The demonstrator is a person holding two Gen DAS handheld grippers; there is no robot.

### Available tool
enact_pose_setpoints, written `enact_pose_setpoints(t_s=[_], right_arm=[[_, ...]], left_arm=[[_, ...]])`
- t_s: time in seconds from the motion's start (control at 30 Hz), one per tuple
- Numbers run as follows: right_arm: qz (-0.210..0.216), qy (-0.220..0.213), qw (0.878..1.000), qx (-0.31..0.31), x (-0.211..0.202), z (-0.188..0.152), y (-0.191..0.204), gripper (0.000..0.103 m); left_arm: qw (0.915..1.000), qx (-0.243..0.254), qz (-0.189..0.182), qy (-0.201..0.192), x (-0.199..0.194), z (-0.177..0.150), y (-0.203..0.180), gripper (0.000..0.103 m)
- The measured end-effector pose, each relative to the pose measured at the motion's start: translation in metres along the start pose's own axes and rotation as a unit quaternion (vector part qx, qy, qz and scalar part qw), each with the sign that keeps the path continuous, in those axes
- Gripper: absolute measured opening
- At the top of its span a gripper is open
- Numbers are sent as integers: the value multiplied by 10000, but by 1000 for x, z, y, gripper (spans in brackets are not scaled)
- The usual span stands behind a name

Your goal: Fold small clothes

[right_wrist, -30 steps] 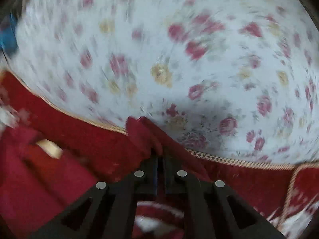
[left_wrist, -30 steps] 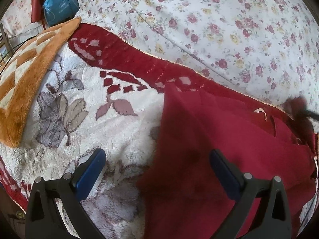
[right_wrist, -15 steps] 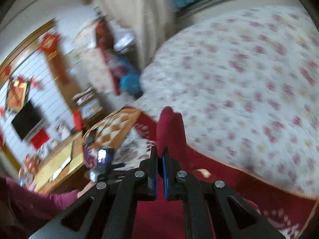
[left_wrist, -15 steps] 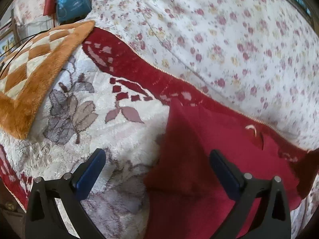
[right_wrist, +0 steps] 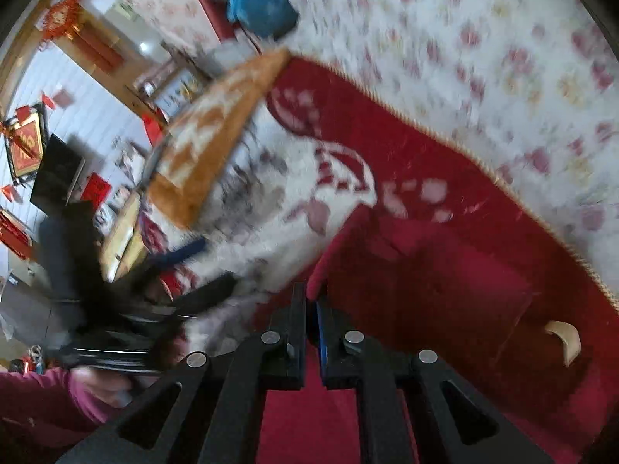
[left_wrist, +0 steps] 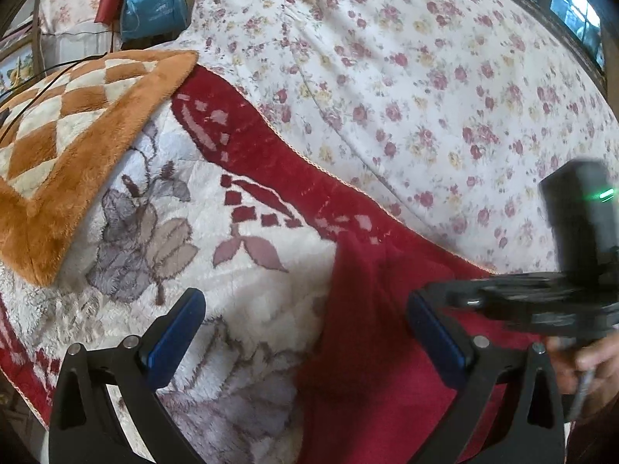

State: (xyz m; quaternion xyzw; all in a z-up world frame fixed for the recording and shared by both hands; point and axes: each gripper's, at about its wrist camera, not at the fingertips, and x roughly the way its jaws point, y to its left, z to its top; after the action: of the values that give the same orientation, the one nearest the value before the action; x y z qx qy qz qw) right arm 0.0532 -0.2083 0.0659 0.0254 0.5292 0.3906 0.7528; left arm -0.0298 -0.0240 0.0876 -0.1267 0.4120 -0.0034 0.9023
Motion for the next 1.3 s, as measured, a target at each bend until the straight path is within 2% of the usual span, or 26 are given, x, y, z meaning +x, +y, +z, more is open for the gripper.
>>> enact_pose_setpoints(t_s=[0.03, 0.07, 0.1, 0.13, 0.2, 0.23, 0.3, 0.37, 0.4, 0.47, 0.53, 0.57, 0.6, 0.63, 0.67, 0.7, 0.77, 0.83, 0.87, 0.9, 0.93, 1.03, 1.13, 1.2, 1.23, 1.3], right_arm=[[-521, -53, 9986, 114, 2, 1, -10, 26], [-774, -126, 9966, 237, 0, 3, -16, 54], [-1144, -324, 9916, 513, -10, 2, -27, 69], [-1462, -598, 9843, 792, -27, -1, -35, 69], [-1718, -942, 9752, 1025, -56, -10, -37, 69], [-1689, -1090, 9744, 1011, -68, -15, -31, 69], [-1217, -1307, 9822, 582, -87, -32, 1, 69], [-1011, -1160, 9881, 54, -81, -48, 32, 69], [-1072, -1084, 9881, -183, -71, -54, 44, 69], [-1417, -885, 9852, -385, -44, -60, 53, 69], [-1723, -529, 9834, -217, -8, -57, 41, 66], [-1848, -321, 9822, -48, 8, -55, 30, 49], [-1873, -164, 9821, 129, 15, -55, 19, 23], [-1685, -283, 9846, 371, 9, -55, 10, 21], [-1470, -393, 9870, 518, 1, -55, 9, 16], [-933, -550, 9917, 696, -14, -54, 6, 16], [-59, -965, 9922, 783, -43, -57, 8, 16], [173, -1121, 9910, 705, -55, -58, 11, 22], [24, -1089, 9921, 616, -53, -56, 14, 44], [-171, -936, 9935, 630, -48, -56, 13, 85], [-309, -832, 9929, 794, -47, -58, 9, 94], [-297, -818, 9899, 1123, -71, -76, 0, 90], [-1080, -1370, 9757, 1326, -132, -112, -18, 91], [-2146, -1454, 9516, 1649, -168, -141, -45, 92], [-2485, -1402, 9391, 1918, -179, -154, -60, 93], [-2786, -1239, 9188, 2508, -185, -176, -91, 93]], left_arm=[[10000, -48, 35, 31, 2, 1, 2, 103], [9999, -103, 45, 61, 3, 1, 3, 103], [9998, -160, 30, 85, 4, 1, 5, 103], [9998, -193, 7, 98, 4, 1, 5, 103], [9997, -199, -20, 106, 4, 1, 3, 103], [9998, -163, 4, 102, 3, 0, 2, 103], [9999, -113, 58, 100, 3, -1, -2, 103], [9999, -117, 62, 96, 2, -1, -3, 103], [9998, -138, 60, 111, 3, -2, -4, 103], [9998, -164, 57, 121, 3, -3, -4, 103], [9998, -130, 106, 127, 3, -4, -5, 103], [9998, -108, 130, 132, 3, -4, -4, 103], [9998, -97, 144, 136, 2, -4, -3, 103], [9998, -101, 155, 124, 0, -4, -1, 103], [9997, -121, 161, 103, -1, -3, 1, 103], [9997, -181, 162, 55, -4, -2, 6, 103], [9993, -329, 185, -31, -7, 1, 14, 103], [9985, -472, 282, -68, -7, 4, 19, 103], [9982, -543, 247, -58, -5, 5, 19, 103], [9981, -583, 189, -33, -4, 5, 18, 103], [9982, -591, 126, 6, -3, 4, 16, 103], [9993, -354, 124, 44, -2, 1, 4, 103], [9998, -139, 86, 76, 1, -2, -6, 103], [9998, -99, 62, 154, 5, -4, -11, 103], [9997, -87, 54, 206, 9, -6, -13, 103], [9995, -25, 82, 311, 16, -10, -20, 103]])
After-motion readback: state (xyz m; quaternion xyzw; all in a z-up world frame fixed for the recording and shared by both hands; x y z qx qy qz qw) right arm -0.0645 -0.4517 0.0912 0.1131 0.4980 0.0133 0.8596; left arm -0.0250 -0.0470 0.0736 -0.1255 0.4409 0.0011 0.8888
